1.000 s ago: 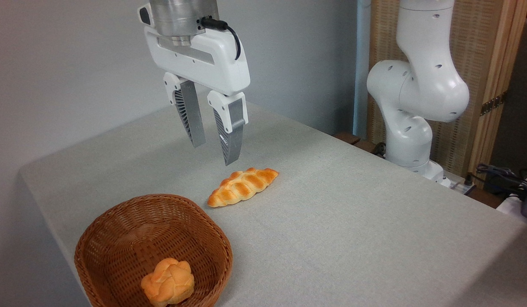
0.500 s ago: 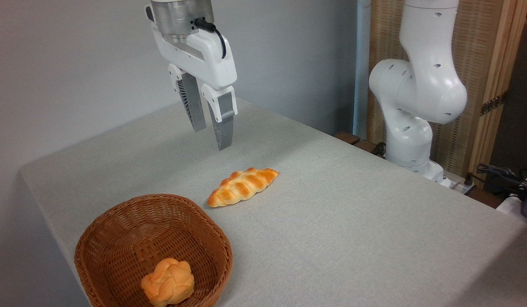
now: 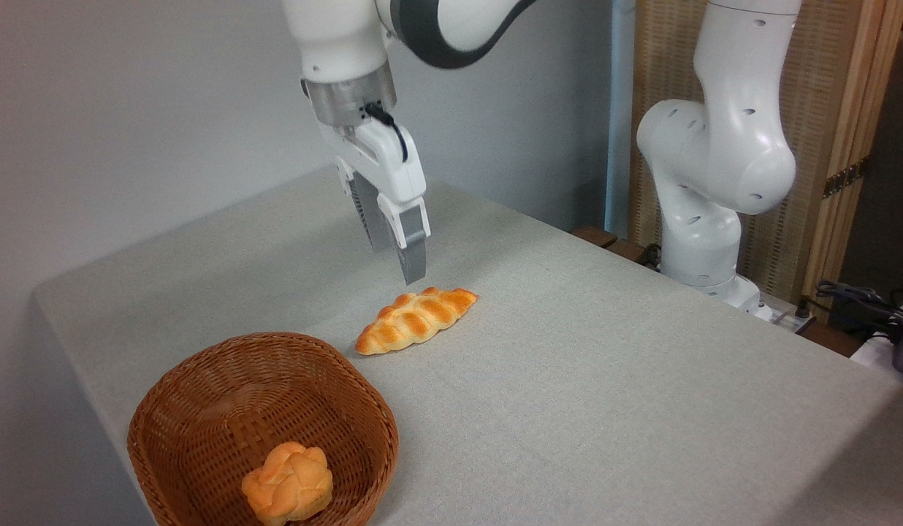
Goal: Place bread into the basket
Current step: 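Lower the open gripper down onto the braided bread roll, then close the gripper on the middle of the braided roll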
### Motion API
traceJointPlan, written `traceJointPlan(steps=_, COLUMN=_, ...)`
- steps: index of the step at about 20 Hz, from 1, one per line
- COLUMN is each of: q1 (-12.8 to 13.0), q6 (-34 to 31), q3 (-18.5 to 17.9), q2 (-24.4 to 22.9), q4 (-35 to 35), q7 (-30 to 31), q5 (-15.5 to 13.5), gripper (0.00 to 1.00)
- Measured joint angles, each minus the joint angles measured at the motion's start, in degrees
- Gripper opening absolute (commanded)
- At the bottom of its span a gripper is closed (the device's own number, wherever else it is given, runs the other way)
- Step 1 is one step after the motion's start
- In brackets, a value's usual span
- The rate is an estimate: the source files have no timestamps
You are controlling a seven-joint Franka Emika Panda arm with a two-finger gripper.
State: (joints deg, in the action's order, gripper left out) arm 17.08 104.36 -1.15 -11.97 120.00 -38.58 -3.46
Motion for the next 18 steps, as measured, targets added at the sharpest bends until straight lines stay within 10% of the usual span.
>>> traceJointPlan(steps=14, q1=1.64, q6=9.69, q3=1.6, q2=7.57, q4=5.64, q7=0.0, q5=0.03, gripper=1.0)
traceJointPlan(steps=18, q1=1.64, q6=9.7, q3=1.6, q2=7.61, q4=5.58, q7=0.0, q5=0.04, gripper=0.8)
